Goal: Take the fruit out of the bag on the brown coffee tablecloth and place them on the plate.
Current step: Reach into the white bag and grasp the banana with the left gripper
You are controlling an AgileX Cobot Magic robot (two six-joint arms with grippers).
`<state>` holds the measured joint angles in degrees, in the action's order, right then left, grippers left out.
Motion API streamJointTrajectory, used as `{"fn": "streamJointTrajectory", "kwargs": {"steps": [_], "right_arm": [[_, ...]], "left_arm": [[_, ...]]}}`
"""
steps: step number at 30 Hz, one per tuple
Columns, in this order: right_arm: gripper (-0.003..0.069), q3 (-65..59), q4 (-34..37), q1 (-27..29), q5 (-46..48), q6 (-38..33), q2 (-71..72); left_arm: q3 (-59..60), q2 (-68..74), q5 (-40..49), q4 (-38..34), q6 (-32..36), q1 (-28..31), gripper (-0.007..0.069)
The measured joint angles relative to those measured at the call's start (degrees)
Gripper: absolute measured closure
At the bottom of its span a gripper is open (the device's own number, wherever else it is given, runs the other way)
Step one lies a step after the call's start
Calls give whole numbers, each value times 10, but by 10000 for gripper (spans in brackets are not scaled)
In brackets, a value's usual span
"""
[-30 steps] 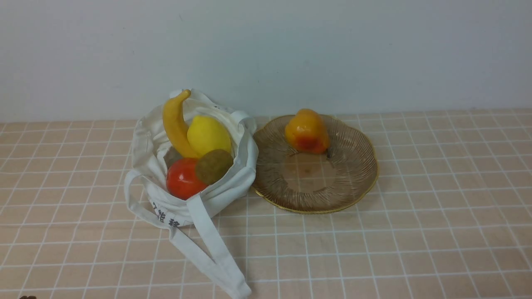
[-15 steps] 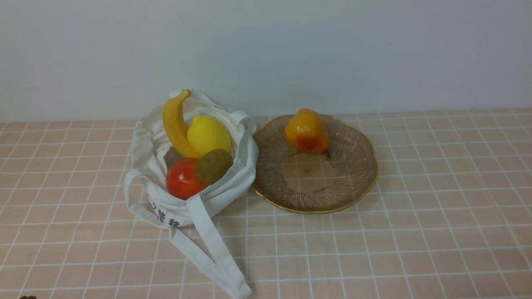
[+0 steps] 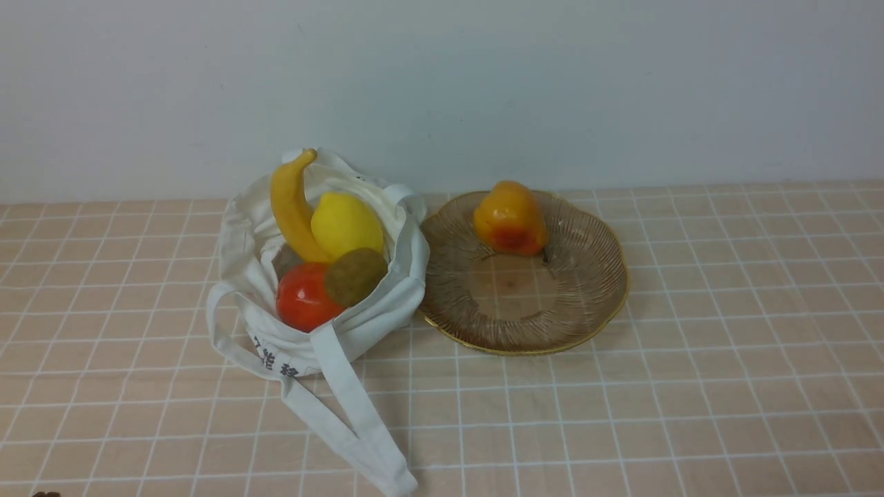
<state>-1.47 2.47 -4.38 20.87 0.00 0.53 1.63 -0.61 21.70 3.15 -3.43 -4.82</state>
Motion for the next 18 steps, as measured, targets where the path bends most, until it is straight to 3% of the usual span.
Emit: {"fn": "streamJointTrajectory", "kwargs": {"steps": [6, 8, 11, 13, 16, 18], "right_arm": [[673, 0, 0, 0, 0, 0, 0], [673, 0, 0, 0, 0, 0, 0], [673, 0, 0, 0, 0, 0, 0], [673, 0, 0, 0, 0, 0, 0], [673, 0, 0, 0, 0, 0, 0], [673, 0, 0, 0, 0, 0, 0]], "left_arm": [[0, 0, 0, -3, -1, 0, 632], [0, 0, -6, -56, -34, 0, 632], [0, 0, -29, -188, -114, 0, 632], [0, 0, -55, -331, -189, 0, 632], [0, 0, -72, -476, -237, 0, 632], [0, 0, -72, -522, -243, 0, 632]]}}
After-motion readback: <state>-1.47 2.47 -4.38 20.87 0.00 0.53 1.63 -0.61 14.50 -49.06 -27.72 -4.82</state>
